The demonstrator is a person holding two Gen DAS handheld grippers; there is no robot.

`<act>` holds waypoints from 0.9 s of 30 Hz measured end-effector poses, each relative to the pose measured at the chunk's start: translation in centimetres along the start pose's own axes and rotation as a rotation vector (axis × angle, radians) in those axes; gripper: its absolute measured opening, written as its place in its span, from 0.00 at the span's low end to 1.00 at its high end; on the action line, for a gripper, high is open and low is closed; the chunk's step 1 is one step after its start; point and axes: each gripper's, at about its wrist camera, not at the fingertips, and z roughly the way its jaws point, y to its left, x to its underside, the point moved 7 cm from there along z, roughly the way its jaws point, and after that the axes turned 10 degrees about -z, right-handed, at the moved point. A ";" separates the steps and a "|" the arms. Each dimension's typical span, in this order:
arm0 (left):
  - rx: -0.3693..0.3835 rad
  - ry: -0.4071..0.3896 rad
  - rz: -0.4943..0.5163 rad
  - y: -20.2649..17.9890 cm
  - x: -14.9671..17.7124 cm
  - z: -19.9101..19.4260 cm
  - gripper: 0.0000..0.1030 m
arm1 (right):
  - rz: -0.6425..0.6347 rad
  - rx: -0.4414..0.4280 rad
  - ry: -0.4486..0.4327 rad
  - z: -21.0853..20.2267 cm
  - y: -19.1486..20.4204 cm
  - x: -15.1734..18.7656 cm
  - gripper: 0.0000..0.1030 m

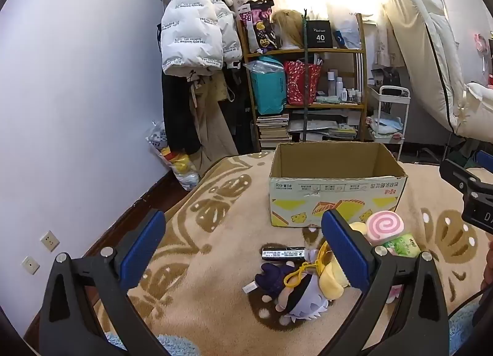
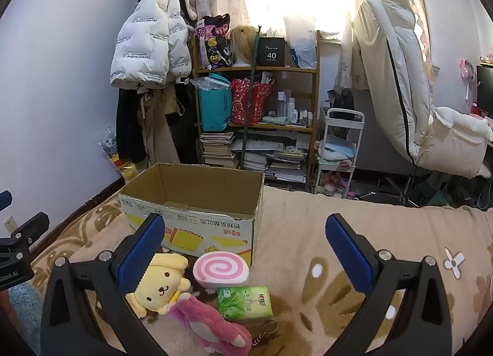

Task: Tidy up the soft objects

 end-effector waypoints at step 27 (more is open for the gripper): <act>-0.009 0.021 0.012 -0.2 0.3 0.4 0.97 | -0.003 -0.011 0.003 -0.1 0.6 0.2 1.00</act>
